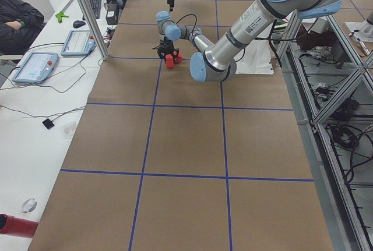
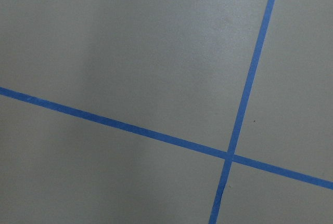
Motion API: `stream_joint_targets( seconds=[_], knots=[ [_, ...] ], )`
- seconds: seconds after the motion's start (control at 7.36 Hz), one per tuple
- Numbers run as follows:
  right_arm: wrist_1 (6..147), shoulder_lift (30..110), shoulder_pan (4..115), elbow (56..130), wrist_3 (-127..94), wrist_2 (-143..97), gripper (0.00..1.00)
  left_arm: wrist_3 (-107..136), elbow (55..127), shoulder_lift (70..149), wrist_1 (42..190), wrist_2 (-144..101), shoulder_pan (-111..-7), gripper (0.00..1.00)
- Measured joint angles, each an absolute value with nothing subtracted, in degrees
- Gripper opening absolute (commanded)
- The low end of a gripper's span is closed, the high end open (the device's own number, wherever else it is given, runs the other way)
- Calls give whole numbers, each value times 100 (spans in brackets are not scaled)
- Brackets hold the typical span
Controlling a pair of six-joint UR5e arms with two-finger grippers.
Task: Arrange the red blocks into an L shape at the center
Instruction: 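Lower the cube beside the farther cube of the pair, then open the left gripper and lift it off the cubes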
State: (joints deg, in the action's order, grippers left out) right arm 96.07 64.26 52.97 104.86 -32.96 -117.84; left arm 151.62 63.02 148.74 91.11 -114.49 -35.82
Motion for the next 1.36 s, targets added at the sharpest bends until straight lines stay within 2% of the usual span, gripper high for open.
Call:
stream_joint_targets(
  seconds=[0.81, 0.95, 1.09, 1.36],
  knots=[
    [9608, 6425, 5275, 10449, -3287, -11770, 99, 15158, 6476, 14857, 9103, -11453, -3585, 53],
    [9610, 6425, 5262, 10445, -3287, -11764, 99, 15160, 6476, 14855, 9104, -11450, -3584, 66],
    [9609, 6425, 5253, 10443, -3287, -11761, 99, 15161, 6473, 14854, 9105, -11447, -3581, 100],
    [9608, 6425, 5248, 10442, -3289, -11760, 99, 15161, 6469, 14854, 9104, -11438, -3573, 100]
  ],
)
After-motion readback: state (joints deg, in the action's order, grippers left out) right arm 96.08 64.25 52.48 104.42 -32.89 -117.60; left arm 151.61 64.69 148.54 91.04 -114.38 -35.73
